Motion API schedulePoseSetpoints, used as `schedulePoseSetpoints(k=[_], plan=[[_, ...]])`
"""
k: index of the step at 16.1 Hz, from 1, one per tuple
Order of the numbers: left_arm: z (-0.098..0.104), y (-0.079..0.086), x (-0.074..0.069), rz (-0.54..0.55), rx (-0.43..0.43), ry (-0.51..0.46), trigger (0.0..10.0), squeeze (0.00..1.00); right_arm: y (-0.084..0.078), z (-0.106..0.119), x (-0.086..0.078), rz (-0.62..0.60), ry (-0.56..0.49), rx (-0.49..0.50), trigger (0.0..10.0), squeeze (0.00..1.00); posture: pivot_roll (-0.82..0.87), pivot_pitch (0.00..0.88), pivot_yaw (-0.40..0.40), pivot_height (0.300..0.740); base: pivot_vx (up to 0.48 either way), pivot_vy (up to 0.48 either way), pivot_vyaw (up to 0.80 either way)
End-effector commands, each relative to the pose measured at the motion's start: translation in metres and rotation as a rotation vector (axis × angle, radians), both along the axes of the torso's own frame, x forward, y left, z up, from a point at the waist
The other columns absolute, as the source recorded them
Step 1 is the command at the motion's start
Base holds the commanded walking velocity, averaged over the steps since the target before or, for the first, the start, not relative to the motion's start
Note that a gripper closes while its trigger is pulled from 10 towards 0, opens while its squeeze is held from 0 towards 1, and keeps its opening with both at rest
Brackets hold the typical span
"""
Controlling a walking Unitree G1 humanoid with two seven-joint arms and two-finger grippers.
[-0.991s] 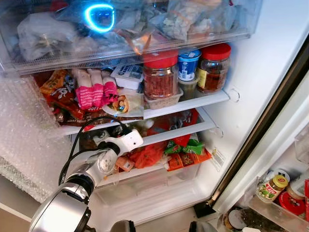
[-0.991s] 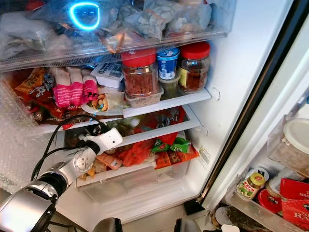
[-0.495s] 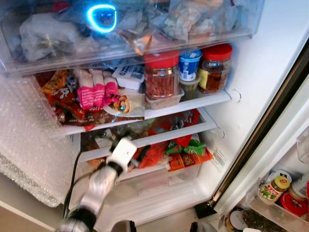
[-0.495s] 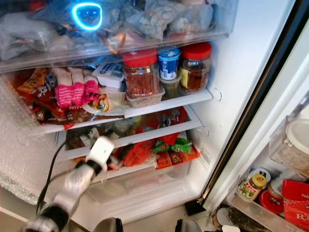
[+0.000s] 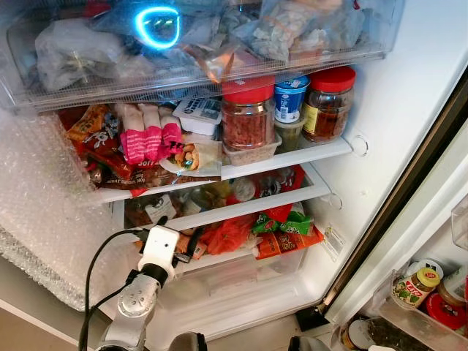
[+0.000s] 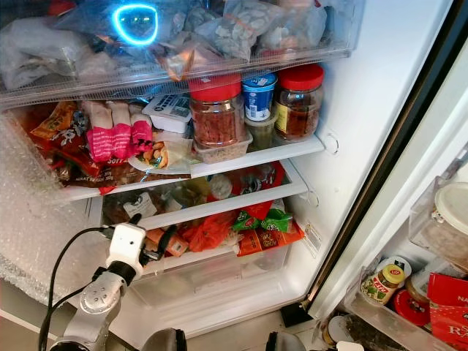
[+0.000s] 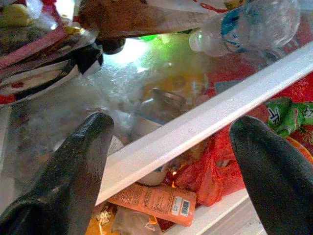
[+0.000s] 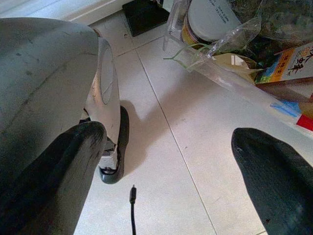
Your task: Restocking fridge
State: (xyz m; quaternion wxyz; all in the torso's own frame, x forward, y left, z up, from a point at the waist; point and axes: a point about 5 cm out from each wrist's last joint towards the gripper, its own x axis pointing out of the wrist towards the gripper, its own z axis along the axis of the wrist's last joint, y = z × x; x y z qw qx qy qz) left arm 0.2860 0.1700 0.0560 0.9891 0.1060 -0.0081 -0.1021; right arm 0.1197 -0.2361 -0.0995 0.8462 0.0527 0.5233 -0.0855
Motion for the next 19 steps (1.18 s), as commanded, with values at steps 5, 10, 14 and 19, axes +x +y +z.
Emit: schedulePoseSetpoints(k=[5, 10, 14, 19], plan=[[-0.002, 0.014, -0.012, 0.103, -0.071, 0.046, 10.0, 0.00, 0.010, -0.002, 0.000, 0.019, 0.011, 0.032, 10.0, 0.00, 0.03, 0.000, 0.009, 0.626, 0.000, 0.000, 0.00], [-0.012, 0.021, -0.029, 0.155, -0.084, 0.101, 10.0, 0.00, 0.009, -0.002, 0.001, 0.054, 0.013, 0.023, 10.0, 0.00, 0.04, 0.000, 0.001, 0.626, 0.000, 0.000, 0.00], [-0.012, 0.021, -0.029, 0.166, -0.091, 0.113, 10.0, 0.00, 0.008, -0.001, 0.002, 0.064, 0.012, 0.018, 10.0, 0.00, 0.03, 0.000, -0.001, 0.626, -0.214, 0.000, 0.00], [-0.016, 0.021, -0.033, 0.164, -0.085, 0.135, 10.0, 0.00, 0.008, -0.001, 0.001, 0.076, 0.015, 0.015, 10.0, 0.00, 0.03, 0.000, 0.001, 0.626, -0.332, 0.000, 0.00]])
